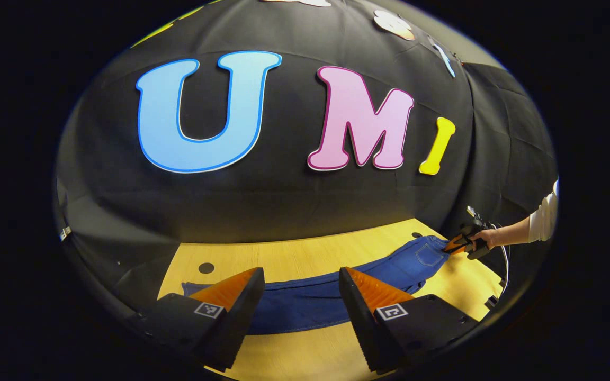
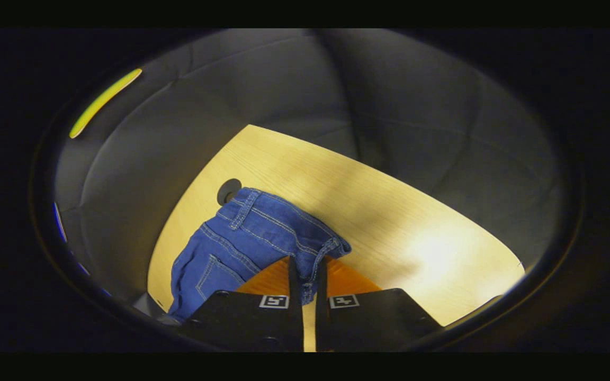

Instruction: Grasp the waist and the cuffs of the jeans and fold them to make the two legs overlap; first hold the waist and fold one-third of the jeans toward the cuffs, then hold the cuffs and fold the remaining one-third in the same direction to finish folding.

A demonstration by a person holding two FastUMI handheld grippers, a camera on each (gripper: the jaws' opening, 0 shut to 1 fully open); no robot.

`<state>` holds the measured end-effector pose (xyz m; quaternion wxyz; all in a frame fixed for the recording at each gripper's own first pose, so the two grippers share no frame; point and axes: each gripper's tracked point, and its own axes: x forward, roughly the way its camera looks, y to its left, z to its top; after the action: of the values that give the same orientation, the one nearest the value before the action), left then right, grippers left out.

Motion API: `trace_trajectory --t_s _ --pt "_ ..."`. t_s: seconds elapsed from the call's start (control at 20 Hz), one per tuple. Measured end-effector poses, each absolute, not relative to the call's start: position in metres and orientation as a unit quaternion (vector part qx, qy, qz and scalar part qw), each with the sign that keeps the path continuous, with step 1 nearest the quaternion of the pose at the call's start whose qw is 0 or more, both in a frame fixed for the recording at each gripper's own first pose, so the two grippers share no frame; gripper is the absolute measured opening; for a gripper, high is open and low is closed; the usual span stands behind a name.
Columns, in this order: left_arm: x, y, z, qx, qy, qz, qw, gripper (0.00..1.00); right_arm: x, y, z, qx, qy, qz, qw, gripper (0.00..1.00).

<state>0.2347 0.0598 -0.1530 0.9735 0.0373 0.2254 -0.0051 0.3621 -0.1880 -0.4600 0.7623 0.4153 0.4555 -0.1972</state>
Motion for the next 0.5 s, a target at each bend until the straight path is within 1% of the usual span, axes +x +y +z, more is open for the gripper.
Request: trace_trajectory --t_s 0.05,0.15,0.2,0.25,0.35,0.4,0.5 --pt "0.23 0.061 -0.153 0.04 0.225 -0.004 0.973 0.89 0.359 -0.189 -0.457 0.405 0.447 -0.199 0.773 0.19" --pt "0.221 0.066 -0.155 0.032 0.232 -0.007 0.972 0.89 0.363 -0.193 -0.445 0.379 0.43 -0.192 0.797 0.09" --pt "0.217 0.067 -0.155 0.025 0.233 -0.013 0.972 0.89 0.364 -0.195 -0.435 0.37 0.42 -0.189 0.807 0.09" --pt "0.214 0.072 -0.156 0.021 0.234 -0.019 0.972 0.89 0.366 -0.196 -0.423 0.358 0.404 -0.189 0.821 0.02" --pt "0.205 0.085 -0.159 0.02 0.241 -0.023 0.97 0.89 0.367 -0.193 -0.401 0.325 0.383 -0.183 0.845 0.15" --pt "0.199 0.09 -0.156 0.02 0.24 -0.028 0.97 0.89 0.369 -0.188 -0.393 0.307 0.372 -0.178 0.858 0.09" --pt "0.189 0.101 -0.155 0.023 0.242 -0.035 0.969 0.89 0.374 -0.179 -0.38 0.27 0.361 -0.155 0.879 0.09"
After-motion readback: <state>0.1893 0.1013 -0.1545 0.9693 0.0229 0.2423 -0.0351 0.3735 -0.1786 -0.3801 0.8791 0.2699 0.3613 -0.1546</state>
